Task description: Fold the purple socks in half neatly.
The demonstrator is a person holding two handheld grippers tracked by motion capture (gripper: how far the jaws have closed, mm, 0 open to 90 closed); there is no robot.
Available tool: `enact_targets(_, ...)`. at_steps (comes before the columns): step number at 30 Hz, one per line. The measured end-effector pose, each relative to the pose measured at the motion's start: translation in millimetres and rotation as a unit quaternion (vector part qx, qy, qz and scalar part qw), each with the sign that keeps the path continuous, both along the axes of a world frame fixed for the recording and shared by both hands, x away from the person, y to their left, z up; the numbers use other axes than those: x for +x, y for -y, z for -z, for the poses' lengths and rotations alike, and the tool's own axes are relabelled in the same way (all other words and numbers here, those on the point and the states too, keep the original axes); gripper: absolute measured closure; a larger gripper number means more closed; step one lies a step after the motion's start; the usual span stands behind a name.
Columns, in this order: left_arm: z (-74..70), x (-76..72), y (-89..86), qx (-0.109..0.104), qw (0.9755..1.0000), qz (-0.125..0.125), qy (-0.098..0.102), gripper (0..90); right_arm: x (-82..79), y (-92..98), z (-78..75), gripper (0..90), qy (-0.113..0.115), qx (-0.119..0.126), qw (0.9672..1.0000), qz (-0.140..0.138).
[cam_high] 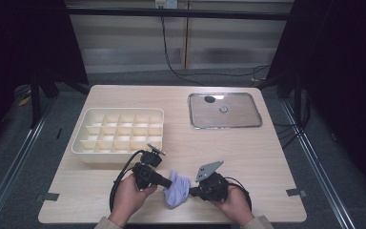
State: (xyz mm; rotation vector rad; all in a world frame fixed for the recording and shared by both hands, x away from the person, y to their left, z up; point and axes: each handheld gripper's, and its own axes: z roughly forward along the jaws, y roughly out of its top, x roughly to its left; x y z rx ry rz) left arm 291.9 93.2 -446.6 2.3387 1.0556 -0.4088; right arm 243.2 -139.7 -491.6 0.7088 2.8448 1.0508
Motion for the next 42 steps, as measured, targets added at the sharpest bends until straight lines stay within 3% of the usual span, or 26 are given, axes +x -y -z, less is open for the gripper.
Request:
enact_targets(34, -7.7, -2.5, 20.2, -0.002, 0.9993, 0.029, 0.025, 87.2, -1.6, -3.7, -0.2, 89.3, -0.007, 0.003, 1.0000, 0.006)
enact_targets(42, -7.3, -2.7, 23.5, -0.006, 0.9994, 0.028, 0.022, 87.3, -0.9, -4.6, 0.9, 89.2, -0.004, 0.008, 1.0000, 0.000)
